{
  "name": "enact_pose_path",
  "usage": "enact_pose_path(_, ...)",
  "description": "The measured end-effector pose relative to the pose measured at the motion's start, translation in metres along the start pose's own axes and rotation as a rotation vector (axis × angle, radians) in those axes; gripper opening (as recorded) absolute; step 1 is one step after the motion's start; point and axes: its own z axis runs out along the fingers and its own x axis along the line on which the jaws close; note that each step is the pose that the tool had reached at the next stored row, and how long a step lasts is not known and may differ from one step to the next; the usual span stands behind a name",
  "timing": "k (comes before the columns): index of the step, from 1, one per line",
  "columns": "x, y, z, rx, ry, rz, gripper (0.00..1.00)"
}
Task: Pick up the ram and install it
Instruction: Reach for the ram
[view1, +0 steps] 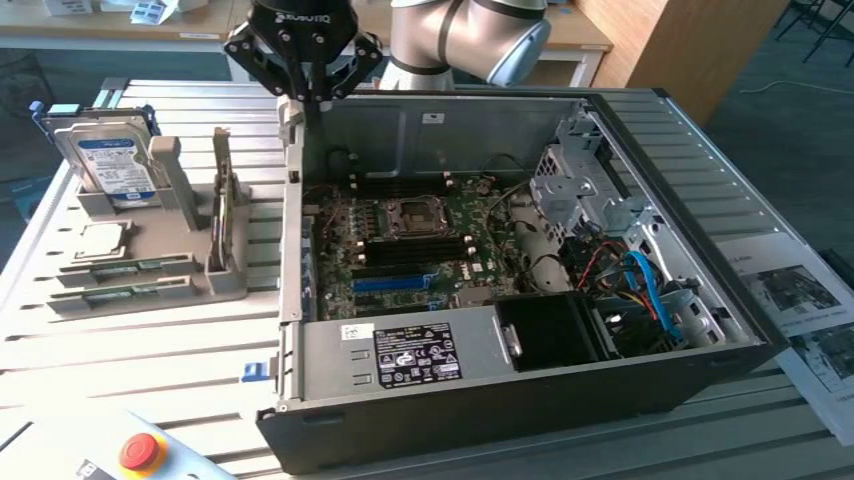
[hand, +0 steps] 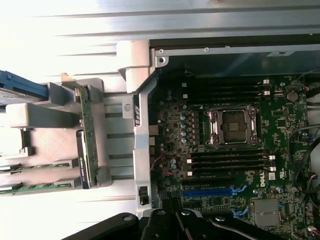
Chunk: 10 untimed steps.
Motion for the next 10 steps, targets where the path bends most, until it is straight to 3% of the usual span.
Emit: enact_pose_path(10,0.024,-0.0018,0.0002,0.0006,0.0078,0.000,0.10)
